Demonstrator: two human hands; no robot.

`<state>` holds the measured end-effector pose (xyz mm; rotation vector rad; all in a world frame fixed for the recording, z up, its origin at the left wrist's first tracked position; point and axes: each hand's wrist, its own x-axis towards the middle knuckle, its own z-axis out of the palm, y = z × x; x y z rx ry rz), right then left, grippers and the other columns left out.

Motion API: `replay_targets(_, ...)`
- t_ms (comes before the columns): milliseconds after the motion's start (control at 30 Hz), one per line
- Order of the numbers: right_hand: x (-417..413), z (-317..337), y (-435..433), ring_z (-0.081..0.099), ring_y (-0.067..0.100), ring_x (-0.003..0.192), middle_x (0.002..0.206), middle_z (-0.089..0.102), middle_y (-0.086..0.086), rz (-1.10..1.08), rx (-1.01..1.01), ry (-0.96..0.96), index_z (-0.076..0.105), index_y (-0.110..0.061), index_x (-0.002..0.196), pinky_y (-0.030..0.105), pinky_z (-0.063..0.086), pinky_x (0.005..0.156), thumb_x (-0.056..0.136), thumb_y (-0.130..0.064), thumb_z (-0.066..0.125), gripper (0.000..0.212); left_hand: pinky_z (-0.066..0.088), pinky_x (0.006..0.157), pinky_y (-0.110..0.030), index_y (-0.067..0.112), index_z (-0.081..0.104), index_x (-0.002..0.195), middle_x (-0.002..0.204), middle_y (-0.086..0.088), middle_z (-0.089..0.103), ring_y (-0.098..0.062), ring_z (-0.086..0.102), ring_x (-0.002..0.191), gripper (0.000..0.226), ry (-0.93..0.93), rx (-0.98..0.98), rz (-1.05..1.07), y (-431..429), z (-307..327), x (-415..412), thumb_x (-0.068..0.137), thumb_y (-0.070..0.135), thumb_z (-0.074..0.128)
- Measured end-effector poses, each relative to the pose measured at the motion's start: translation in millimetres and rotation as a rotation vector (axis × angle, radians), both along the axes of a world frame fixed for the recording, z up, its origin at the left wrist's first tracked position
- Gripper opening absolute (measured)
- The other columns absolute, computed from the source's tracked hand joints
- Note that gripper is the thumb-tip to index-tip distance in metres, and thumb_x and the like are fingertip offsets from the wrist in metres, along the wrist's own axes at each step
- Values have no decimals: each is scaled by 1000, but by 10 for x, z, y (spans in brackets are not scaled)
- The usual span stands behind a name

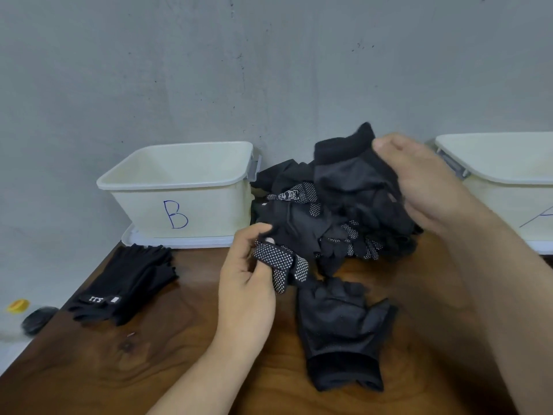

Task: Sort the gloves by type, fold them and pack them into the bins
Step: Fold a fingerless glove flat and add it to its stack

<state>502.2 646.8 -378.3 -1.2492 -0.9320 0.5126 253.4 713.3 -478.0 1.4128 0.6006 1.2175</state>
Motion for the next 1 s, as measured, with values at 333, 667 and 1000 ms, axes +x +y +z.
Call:
replay_targets(333,-285,-563,-1168,72,28,122,133,75,5,-140,-57,460,67,-20,140,50,48,113,114,-37,44,38,62,80,-31,23,75,115,129,-10,72,-21,74,104,63,-44,-74,-83,210,797,426,93,-23,37)
replay_targets(667,-561,-587,-1319,70,24,126,133,74,5,-76,-12,576,68,-17,136,50,46,117,115,-31,45,35,58,101,-40,31,67,129,128,10,72,-12,68,120,26,513,37,-369,-201,893,617,103,28,65)
replay_targets(1000,-636,-565,-1425,75,22,113,123,78,-2,44,-171,334,73,-26,124,39,57,86,100,-64,59,46,54,108,-56,6,78,111,114,-11,80,-32,74,114,39,344,-81,-397,-835,653,497,98,42,73)
